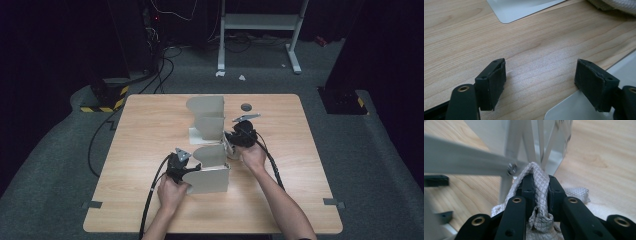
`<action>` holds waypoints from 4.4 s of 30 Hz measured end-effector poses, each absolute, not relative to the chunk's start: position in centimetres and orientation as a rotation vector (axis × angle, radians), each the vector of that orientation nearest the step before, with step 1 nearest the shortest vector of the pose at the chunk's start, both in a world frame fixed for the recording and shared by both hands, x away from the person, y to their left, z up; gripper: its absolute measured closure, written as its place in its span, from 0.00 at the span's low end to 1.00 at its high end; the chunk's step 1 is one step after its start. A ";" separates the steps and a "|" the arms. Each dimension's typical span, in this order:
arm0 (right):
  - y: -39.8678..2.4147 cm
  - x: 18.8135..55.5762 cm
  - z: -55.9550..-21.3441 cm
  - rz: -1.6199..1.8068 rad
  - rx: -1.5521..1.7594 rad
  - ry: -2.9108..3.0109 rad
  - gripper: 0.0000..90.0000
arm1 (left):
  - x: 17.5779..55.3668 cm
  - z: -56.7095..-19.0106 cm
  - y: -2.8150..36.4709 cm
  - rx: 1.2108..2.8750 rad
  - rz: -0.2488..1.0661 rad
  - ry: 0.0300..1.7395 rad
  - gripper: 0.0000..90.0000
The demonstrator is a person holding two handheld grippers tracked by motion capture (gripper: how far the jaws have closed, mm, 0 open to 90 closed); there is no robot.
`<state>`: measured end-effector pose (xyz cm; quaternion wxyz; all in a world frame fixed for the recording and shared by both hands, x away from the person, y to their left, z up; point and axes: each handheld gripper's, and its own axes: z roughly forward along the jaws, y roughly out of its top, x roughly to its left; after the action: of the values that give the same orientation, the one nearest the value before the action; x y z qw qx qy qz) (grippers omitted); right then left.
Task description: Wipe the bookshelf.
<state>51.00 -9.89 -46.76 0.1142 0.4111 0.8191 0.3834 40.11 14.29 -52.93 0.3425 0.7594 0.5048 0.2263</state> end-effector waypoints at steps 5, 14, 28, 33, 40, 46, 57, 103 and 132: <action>-10.5 50.4 -44.7 1.188 1.165 2.360 0.89 | 40.1 -52.9 14.3 1.975 0.588 1.311 0.28; -10.6 50.6 -41.3 1.235 1.119 2.306 0.89 | 40.1 -52.9 14.3 1.975 0.587 1.308 0.29; -10.3 51.2 -40.6 1.251 1.141 2.277 0.89 | 40.1 -52.9 14.3 1.976 0.585 1.304 0.30; -10.0 51.4 -42.1 1.217 1.158 2.305 0.89 | 40.1 -52.9 14.3 1.979 0.584 1.302 0.30; -9.7 51.7 -45.2 1.175 1.216 2.348 0.89 | 40.1 -52.9 14.3 1.976 0.584 1.303 0.30; -9.6 52.1 -47.4 1.144 1.259 2.377 0.89 | 40.1 -52.9 14.3 1.976 0.586 1.301 0.30; -9.3 52.5 -49.1 1.111 1.323 2.440 0.89 | 40.1 -52.9 14.3 1.977 0.586 1.301 0.30; -9.3 54.2 -45.3 1.175 1.267 2.356 0.89 | 40.0 -52.9 14.3 1.979 0.583 1.292 0.31; -9.6 54.0 -43.5 1.262 1.246 2.323 0.89 | 40.0 -52.9 14.3 1.983 0.578 1.283 0.32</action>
<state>53.96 -9.63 -43.48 0.1095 0.4238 0.7901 0.4291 40.00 14.29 -52.91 0.3476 0.7648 0.4945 0.2230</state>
